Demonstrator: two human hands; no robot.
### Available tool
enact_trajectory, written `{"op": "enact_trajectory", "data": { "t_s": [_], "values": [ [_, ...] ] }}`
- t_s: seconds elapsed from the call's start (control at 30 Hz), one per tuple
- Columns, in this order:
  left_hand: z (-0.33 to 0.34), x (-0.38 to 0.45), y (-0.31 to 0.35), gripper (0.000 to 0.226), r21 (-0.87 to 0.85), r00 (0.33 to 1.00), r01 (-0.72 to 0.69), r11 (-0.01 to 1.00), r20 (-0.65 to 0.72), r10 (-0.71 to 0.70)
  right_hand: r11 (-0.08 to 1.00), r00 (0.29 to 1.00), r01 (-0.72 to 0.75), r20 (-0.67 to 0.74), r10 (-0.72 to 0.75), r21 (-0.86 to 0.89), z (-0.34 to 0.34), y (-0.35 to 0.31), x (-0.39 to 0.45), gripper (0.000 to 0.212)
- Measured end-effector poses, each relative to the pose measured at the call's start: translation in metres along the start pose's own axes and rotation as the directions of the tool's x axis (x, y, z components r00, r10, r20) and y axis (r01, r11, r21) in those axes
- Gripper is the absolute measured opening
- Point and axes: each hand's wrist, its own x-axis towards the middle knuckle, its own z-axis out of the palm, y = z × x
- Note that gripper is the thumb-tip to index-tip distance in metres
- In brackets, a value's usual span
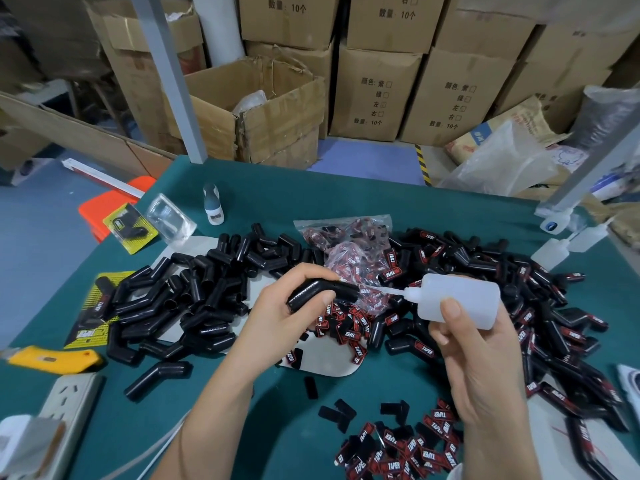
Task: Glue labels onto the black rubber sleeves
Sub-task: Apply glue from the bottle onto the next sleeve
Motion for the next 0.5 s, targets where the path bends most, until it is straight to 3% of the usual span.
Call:
{"op": "enact_trajectory", "data": {
  "t_s": [0.17,0.5],
  "values": [
    [0.0002,0.0006,0.0038,0.021,-0.152,0.999,0.047,0.987,-0.008,-0.048,1.000,1.000,0.004,0.010,-0.004,0.013,-0.0013,0.0012,0.0002,0.024],
    [-0.0001,-0.0031,0.0018,0.012,-0.010,0.997,-0.072,0.997,-0.035,0.072,1.000,1.000,0.020,0.015,-0.020,0.009,-0.0036,0.0011,-0.0007,0.045]
  ]
}}
